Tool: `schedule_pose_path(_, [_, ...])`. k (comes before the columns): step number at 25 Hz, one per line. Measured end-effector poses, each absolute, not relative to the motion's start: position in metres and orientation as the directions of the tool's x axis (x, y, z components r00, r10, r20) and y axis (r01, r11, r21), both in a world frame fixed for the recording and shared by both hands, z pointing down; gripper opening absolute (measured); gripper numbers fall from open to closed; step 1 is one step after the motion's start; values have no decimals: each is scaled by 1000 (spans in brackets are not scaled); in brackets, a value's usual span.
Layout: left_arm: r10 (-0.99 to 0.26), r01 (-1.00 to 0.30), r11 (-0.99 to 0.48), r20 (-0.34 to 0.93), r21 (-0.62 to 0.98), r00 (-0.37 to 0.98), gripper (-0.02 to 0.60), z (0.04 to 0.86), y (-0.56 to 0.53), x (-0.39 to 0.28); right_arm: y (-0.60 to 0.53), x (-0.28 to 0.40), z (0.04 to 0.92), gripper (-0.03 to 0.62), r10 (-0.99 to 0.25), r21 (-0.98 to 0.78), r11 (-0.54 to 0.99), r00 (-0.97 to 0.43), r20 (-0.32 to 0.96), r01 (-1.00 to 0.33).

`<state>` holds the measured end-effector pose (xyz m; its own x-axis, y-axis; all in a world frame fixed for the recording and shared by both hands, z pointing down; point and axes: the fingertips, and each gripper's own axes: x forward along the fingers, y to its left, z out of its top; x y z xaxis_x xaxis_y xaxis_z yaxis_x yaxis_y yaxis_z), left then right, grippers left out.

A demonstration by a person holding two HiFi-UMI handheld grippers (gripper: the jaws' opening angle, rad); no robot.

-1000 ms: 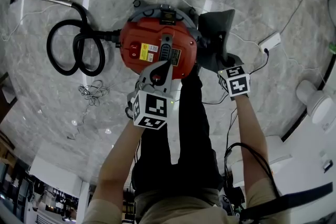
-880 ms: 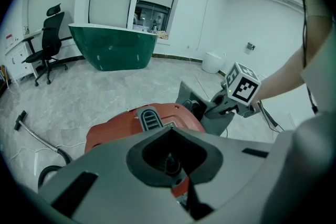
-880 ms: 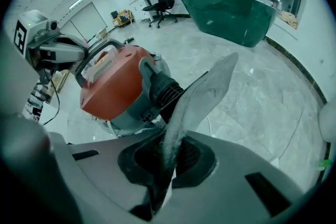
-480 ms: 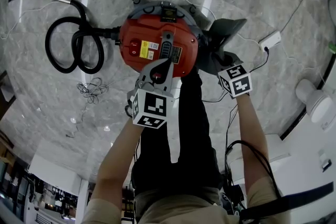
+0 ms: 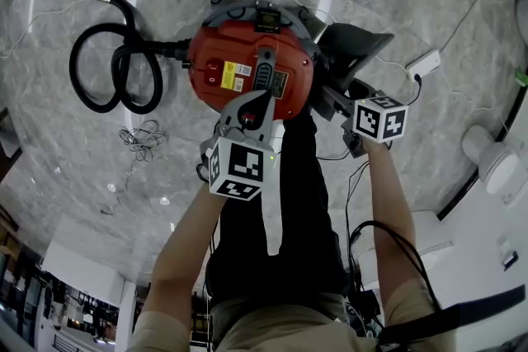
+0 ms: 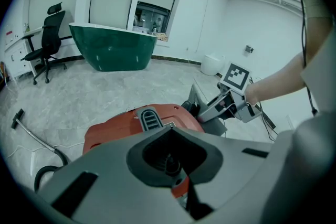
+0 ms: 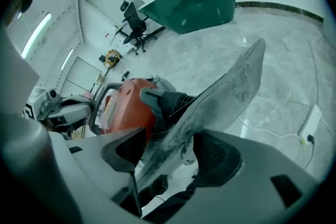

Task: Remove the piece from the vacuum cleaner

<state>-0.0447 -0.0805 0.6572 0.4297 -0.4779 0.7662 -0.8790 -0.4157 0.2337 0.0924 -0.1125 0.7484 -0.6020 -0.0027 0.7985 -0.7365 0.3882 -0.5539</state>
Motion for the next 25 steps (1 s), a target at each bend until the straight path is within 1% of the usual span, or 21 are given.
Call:
schedule_pose_path(2, [-479,-878,-417,764,235,432,3,656,-80,-44,-114,95,750,275,-19,-520,404,-575,818,-753])
schedule_pose_path(4, [-482,-878,-418,762,236,434,3,655,-81,-44,-115,99,750,250,-32,-489,421,-551,834,-764])
schedule_pose_path(5, [-484,-878,-417,760,236,434,3,655,-81,-45,-117,103,751,211,-42,-466,432,-533,845,-772])
schedule_pose_path(6, [-486,-878,-415,758,237,434,3,654,-81,-45,-118,108,752,87,-52,-438,446,-511,858,-780])
schedule_pose_path(7, [-489,-879,-412,756,239,435,3,654,-81,-45,-119,114,753,16,-56,-414,461,-491,869,-785])
schedule_pose_path(12, [-488,-879,-411,756,242,436,3,656,-81,-45,-115,128,755,13,-32,-323,569,-412,911,-757])
schedule_pose_path(14, [-476,-876,-439,776,198,414,3,656,-79,-45,-112,133,754,12,-22,-301,608,-395,918,-734])
schedule_pose_path(16, [-486,-866,-485,784,125,386,3,649,-78,-41,-109,138,753,12,-14,-315,613,-409,912,-725])
schedule_pose_path(18, [-520,-855,-509,755,101,399,3,634,-80,-28,-108,141,750,12,-6,-360,583,-447,895,-729])
schedule_pose_path(20, [-536,-850,-506,718,147,444,3,622,-85,-11,-110,144,748,12,-3,-357,588,-443,896,-726])
schedule_pose_path(22, [-528,-844,-491,696,217,486,3,620,-91,5,-113,149,748,12,-11,-286,653,-387,922,-701])
schedule_pose_path(23, [-522,-842,-484,694,237,496,3,621,-95,10,-115,150,749,12,-16,-255,683,-363,932,-684])
schedule_pose_path(25, [-524,-850,-474,702,231,482,3,623,-102,13,-118,148,748,12,-18,-232,723,-353,936,-651])
